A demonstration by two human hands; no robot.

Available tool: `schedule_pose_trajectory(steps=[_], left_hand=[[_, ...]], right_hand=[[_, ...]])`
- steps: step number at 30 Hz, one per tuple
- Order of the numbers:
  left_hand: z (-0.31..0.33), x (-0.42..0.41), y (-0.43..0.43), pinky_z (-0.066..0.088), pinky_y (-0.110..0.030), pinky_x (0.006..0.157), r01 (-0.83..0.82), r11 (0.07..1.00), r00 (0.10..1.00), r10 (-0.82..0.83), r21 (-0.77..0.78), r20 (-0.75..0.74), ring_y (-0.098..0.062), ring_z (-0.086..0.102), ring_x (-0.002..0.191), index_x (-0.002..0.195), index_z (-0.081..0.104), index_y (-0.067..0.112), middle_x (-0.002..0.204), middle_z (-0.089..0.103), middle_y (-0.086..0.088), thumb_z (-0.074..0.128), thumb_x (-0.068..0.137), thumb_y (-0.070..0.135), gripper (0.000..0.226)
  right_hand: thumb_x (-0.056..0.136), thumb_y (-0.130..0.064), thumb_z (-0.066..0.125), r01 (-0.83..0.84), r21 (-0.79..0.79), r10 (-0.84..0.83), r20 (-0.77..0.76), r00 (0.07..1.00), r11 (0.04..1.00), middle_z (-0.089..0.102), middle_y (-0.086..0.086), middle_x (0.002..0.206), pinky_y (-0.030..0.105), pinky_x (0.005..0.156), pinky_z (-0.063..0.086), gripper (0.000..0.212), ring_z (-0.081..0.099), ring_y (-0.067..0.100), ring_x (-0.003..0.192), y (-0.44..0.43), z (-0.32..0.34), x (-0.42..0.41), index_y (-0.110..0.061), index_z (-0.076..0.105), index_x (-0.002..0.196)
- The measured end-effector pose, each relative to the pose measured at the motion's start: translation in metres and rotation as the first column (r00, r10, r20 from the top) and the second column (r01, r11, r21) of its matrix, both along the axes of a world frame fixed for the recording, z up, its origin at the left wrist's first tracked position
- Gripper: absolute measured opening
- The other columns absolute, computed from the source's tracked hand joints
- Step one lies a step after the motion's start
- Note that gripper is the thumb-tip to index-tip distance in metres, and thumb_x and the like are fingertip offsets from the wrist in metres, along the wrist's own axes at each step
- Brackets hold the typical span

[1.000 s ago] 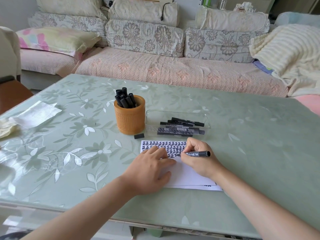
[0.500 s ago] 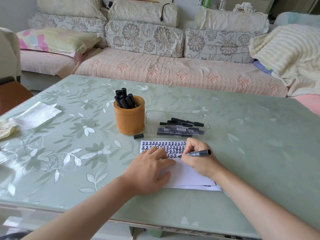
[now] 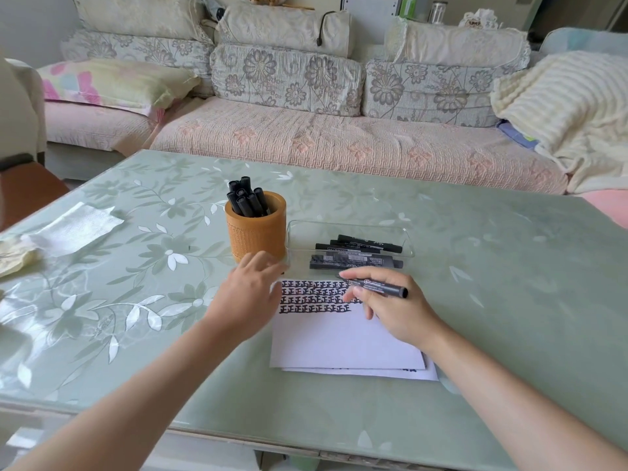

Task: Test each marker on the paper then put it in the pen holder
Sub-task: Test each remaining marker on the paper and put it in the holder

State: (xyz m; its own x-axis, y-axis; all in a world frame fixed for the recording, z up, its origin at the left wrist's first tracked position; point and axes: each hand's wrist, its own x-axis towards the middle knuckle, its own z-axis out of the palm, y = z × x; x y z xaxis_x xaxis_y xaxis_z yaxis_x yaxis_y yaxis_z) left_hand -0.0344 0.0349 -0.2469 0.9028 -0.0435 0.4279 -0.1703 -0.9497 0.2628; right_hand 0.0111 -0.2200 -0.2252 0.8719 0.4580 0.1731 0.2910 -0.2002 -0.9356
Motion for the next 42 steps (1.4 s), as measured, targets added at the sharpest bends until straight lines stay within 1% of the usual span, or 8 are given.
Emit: schedule_pose_trajectory(steps=[5,10,14,18,22,26,33,42], left_hand=[[-0.003,0.006,0.011,0.053,-0.043,0.079,-0.033,0.998,0.999,0.035,0.059,-0.023,-0.025,0.057,0.1,0.114,0.068,0.018,0.107,0.066,0.001,0.06,0.091,0.018,0.024],[0.004,0.009,0.015,0.051,-0.037,0.068,-0.079,0.997,0.996,0.079,0.013,-0.033,-0.025,0.059,0.092,0.099,0.068,0.018,0.093,0.066,0.001,0.066,0.088,0.019,0.011],[0.005,0.011,0.02,0.048,-0.037,0.07,-0.153,0.986,0.981,0.143,-0.072,-0.128,-0.027,0.057,0.096,0.104,0.062,0.016,0.099,0.064,-0.001,0.067,0.088,0.02,0.017],[0.006,0.011,0.022,0.047,-0.036,0.076,-0.163,0.983,0.97,0.144,-0.085,-0.198,-0.026,0.057,0.097,0.112,0.066,0.018,0.102,0.061,-0.003,0.064,0.091,0.023,0.022],[0.018,0.002,0.014,0.049,-0.036,0.072,-0.075,0.988,0.992,0.061,-0.136,-0.107,-0.02,0.058,0.09,0.109,0.068,0.022,0.1,0.061,0.003,0.063,0.092,0.022,0.018],[0.026,-0.005,0.001,0.038,-0.011,0.065,0.052,0.985,0.998,-0.059,-0.166,-0.035,-0.008,0.054,0.08,0.106,0.068,0.023,0.096,0.063,0.01,0.061,0.093,0.019,0.016],[0.029,-0.009,-0.009,0.048,-0.026,0.07,0.136,0.971,0.99,-0.138,-0.199,0.001,-0.006,0.056,0.08,0.104,0.069,0.023,0.091,0.06,0.012,0.059,0.093,0.016,0.016],[0.033,-0.009,-0.017,0.037,-0.005,0.07,0.268,0.945,0.961,-0.276,-0.19,-0.019,0.007,0.05,0.079,0.107,0.068,0.023,0.086,0.05,0.022,0.061,0.093,0.017,0.017]], right_hand=[[0.088,0.02,0.036,-0.093,-0.06,0.093,-0.01,0.996,0.994,0.072,0.001,0.098,0.03,0.051,0.04,0.067,0.061,0.017,0.061,0.002,0.007,0.005,-0.028,0.062,0.126],[0.101,0.008,0.03,-0.122,0.002,0.121,-0.147,0.982,0.992,0.062,0.007,0.101,0.029,0.053,0.043,0.049,0.061,0.022,0.065,0.01,0.017,0.005,-0.019,0.067,0.119],[0.097,0.005,0.041,-0.095,-0.101,0.091,-0.04,0.995,0.99,0.057,-0.004,0.089,0.032,0.054,0.043,0.037,0.057,0.017,0.06,0.013,0.02,0.004,-0.024,0.062,0.088],[0.086,-0.001,0.065,-0.002,-0.175,0.014,0.071,0.997,0.985,0.054,-0.009,0.089,0.03,0.066,0.049,0.034,0.052,0.01,0.065,0.014,0.02,0.007,-0.033,0.054,0.086],[0.082,-0.01,0.074,0.118,-0.25,-0.077,0.167,0.983,0.961,0.066,-0.018,0.092,0.015,0.08,0.044,0.03,0.057,-0.01,0.082,0.015,0.018,0.011,-0.038,0.065,0.091],[0.086,-0.022,0.071,0.176,-0.357,-0.073,0.284,0.956,0.917,0.067,-0.021,0.101,0.026,0.092,0.048,0.02,0.061,-0.001,0.1,0.016,0.017,0.011,-0.034,0.071,0.102],[0.088,-0.023,0.068,0.19,-0.427,-0.032,0.35,0.936,0.884,0.06,-0.024,0.099,0.03,0.092,0.047,0.018,0.059,0.004,0.102,0.018,0.019,0.008,-0.034,0.072,0.102],[0.086,-0.022,0.071,0.108,-0.452,0.05,0.323,0.945,0.885,0.061,-0.017,0.1,0.022,0.089,0.042,0.021,0.056,0.003,0.1,0.023,0.02,0.005,-0.031,0.071,0.105]])
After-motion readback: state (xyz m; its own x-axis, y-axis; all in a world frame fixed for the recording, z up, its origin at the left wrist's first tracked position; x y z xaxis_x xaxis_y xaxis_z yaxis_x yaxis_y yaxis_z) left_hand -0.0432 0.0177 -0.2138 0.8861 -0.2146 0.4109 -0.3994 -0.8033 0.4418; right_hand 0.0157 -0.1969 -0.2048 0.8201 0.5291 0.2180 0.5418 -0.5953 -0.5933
